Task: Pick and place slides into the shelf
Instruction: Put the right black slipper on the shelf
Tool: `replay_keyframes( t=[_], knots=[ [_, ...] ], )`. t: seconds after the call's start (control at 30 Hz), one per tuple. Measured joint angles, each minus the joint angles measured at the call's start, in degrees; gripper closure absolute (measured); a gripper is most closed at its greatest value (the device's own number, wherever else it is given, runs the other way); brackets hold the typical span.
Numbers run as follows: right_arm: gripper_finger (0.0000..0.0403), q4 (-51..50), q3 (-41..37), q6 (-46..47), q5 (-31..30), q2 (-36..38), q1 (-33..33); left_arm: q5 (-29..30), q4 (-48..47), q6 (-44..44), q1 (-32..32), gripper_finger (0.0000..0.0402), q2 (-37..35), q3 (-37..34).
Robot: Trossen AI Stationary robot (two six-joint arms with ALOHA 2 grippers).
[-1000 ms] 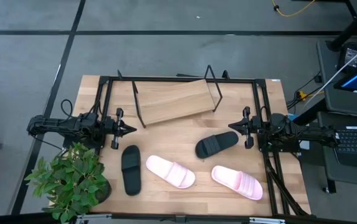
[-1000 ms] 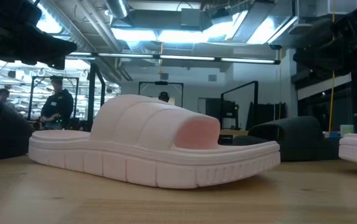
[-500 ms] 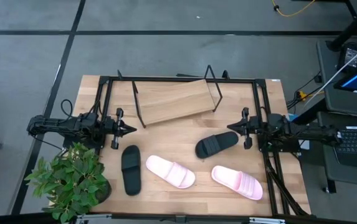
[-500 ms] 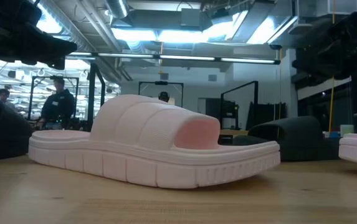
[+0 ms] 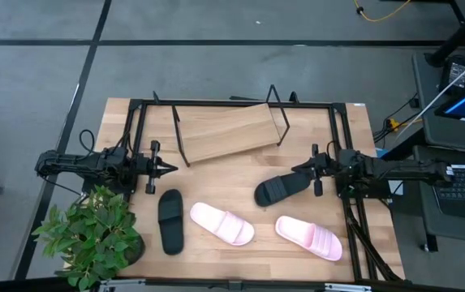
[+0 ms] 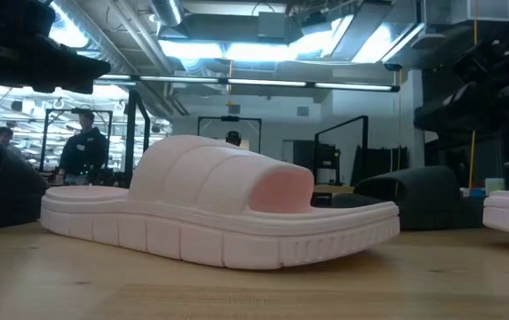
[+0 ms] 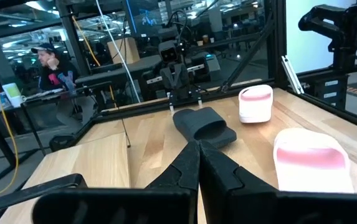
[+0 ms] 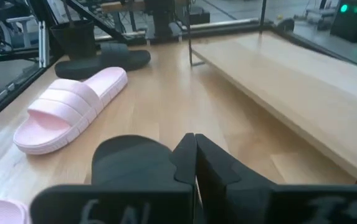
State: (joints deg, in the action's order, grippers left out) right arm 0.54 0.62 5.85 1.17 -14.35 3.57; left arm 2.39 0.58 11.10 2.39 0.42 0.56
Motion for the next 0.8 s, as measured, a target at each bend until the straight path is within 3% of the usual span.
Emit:
replay_keyframes(
  t=[0.37, 0.63, 0.8],
  knots=[
    [0.0393, 0.13, 0.0, -0.17, 0.45, -0.26, -0.02, -0.32, 0.0, -11.71, -0.1, 0.0401, 0.0, 0.01],
    [0.0393, 1.21, 0.0, -1.68, 0.57, -0.26, -0.09, -0.42, 0.0, -14.92, -0.1, 0.0401, 0.01, 0.02],
    [0.0393, 4.39, 0.0, -3.04, 4.86, -0.24, -0.1, -0.42, -0.02, -17.01, -0.1, 0.0401, 0.01, 0.0]
  ],
)
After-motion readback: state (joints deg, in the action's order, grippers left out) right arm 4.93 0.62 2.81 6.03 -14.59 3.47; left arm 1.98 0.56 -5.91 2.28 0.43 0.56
